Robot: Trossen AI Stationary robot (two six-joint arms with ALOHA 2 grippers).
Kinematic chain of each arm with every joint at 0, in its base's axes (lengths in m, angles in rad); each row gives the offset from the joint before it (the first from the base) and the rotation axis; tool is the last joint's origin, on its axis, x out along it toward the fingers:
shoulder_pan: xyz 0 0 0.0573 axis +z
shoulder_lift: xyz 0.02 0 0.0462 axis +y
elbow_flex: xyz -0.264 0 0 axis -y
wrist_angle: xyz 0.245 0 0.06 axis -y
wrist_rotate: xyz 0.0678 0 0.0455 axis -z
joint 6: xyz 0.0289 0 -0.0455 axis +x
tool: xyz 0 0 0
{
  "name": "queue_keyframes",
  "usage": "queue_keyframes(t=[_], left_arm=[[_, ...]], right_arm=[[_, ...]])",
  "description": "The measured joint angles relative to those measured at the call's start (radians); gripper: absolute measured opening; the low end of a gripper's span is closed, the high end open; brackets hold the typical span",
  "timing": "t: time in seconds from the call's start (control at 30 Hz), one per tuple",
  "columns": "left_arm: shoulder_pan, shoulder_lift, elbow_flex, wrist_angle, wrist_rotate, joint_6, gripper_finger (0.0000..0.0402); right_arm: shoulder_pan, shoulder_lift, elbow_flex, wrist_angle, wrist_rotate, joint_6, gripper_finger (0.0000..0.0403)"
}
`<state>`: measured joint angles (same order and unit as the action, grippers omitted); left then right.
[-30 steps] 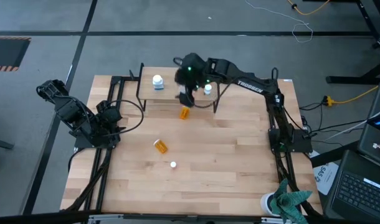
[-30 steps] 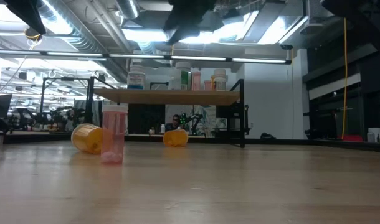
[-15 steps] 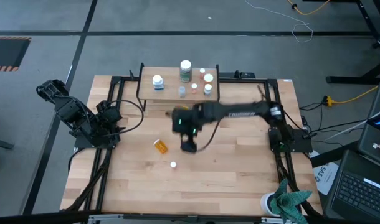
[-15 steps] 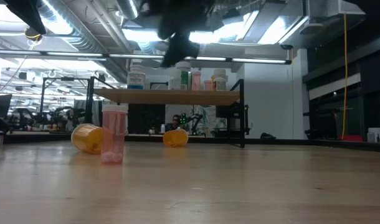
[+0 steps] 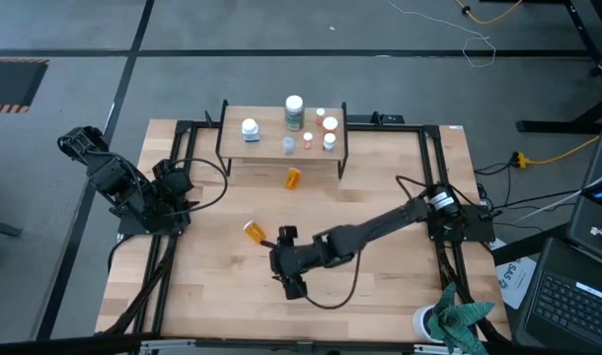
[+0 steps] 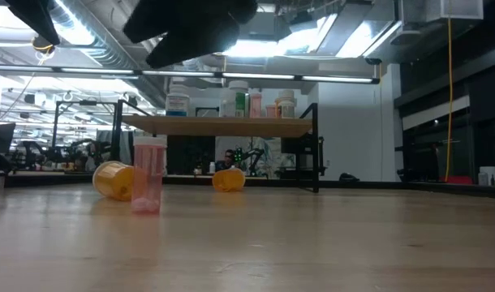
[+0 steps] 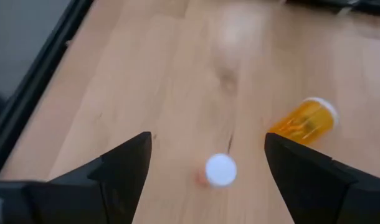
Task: Pick and place medicine bottles onto shelf by color
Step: Put the pink bottle on the shelf
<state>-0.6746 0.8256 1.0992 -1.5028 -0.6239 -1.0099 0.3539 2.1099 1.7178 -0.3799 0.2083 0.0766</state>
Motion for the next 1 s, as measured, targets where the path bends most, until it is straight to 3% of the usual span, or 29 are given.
queue_keyframes(t=[0.37,0.8,1.0], left_arm=[[0.0,0.0,0.0,0.0,-0.001,0.0,0.0228],[0.0,0.0,0.0,0.0,0.0,0.0,0.0228],[0.0,0.0,0.0,0.0,0.0,0.0,0.0228]], right_arm=[[0.003,0.074,-0.001,0.042,0.019,0.098,0.0313],[-0.002,0.148,0.0,0.033,0.069,0.105,0.0312],[-0.013,0.148,0.0,-0.011,0.057,0.155,0.0277]])
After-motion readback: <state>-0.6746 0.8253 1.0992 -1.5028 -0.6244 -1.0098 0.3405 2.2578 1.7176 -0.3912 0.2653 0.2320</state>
